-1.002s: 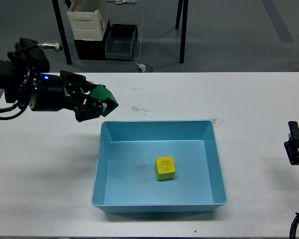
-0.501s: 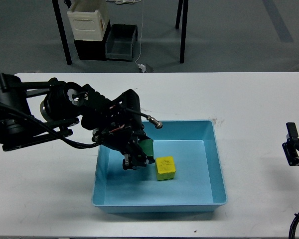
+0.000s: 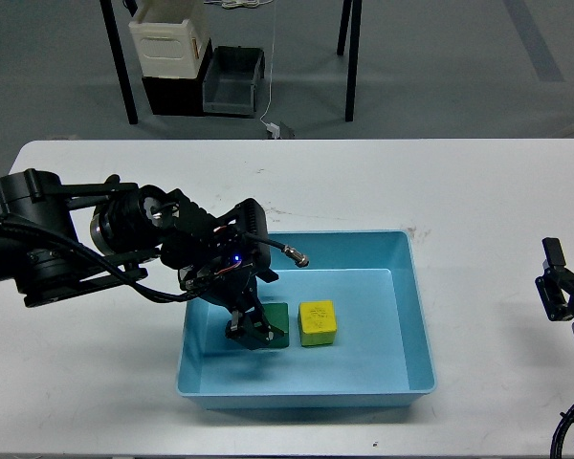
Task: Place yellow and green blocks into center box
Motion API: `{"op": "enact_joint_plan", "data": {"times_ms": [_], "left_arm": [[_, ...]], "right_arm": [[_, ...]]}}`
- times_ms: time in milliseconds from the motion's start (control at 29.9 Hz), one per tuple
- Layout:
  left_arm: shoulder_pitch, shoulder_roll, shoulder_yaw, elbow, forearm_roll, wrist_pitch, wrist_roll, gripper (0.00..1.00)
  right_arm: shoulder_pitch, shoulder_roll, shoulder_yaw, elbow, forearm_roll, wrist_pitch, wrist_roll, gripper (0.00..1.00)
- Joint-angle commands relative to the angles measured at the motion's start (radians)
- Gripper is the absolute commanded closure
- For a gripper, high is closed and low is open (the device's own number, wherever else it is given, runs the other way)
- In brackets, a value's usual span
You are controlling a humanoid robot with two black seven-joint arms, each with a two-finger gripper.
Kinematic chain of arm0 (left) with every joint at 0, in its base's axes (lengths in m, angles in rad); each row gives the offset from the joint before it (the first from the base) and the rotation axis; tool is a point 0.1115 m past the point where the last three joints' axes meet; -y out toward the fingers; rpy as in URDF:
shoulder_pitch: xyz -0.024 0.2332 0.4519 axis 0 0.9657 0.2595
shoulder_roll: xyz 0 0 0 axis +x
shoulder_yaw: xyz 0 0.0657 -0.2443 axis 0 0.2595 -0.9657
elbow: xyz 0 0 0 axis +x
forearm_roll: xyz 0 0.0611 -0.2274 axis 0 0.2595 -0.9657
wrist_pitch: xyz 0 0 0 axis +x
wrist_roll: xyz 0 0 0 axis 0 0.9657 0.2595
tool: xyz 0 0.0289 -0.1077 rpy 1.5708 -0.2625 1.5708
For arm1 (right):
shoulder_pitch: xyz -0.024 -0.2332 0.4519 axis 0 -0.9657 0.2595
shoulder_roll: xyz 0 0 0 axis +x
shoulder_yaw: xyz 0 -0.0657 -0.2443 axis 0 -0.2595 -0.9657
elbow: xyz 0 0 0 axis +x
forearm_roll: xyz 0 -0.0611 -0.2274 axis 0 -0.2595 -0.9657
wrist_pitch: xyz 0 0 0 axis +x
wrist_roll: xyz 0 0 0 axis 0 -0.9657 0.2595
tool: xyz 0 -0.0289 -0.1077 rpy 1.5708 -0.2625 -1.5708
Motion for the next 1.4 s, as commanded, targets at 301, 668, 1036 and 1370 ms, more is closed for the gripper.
{"op": "enact_joint_plan", "data": {"times_ms": [301, 668, 1036, 1370], "left_arm": [[0.213, 0.007, -0.442, -0.011, -0.779, 0.0, 0.0, 0.0], [0.756, 0.035, -0.976, -0.109, -1.465, 0.116, 0.0, 0.0], [1.093, 0.001, -1.222, -0.218, -2.292, 0.185, 0.163, 0.0], [1.248, -0.008, -1.196, -0.257, -2.56, 0.181, 0.16, 0.0]], "right_arm": [[0.024, 0.026, -0.031, 0.015, 0.03, -0.003, -0.01, 0.0], [0.064, 0.022, -0.108, 0.026, 0.775, 0.026, -0.258, 0.0], [0.064, 0.043, -0.108, 0.023, 1.027, 0.023, -0.414, 0.0], [-0.008, 0.057, -0.108, 0.017, 1.032, 0.018, -0.409, 0.0]]}}
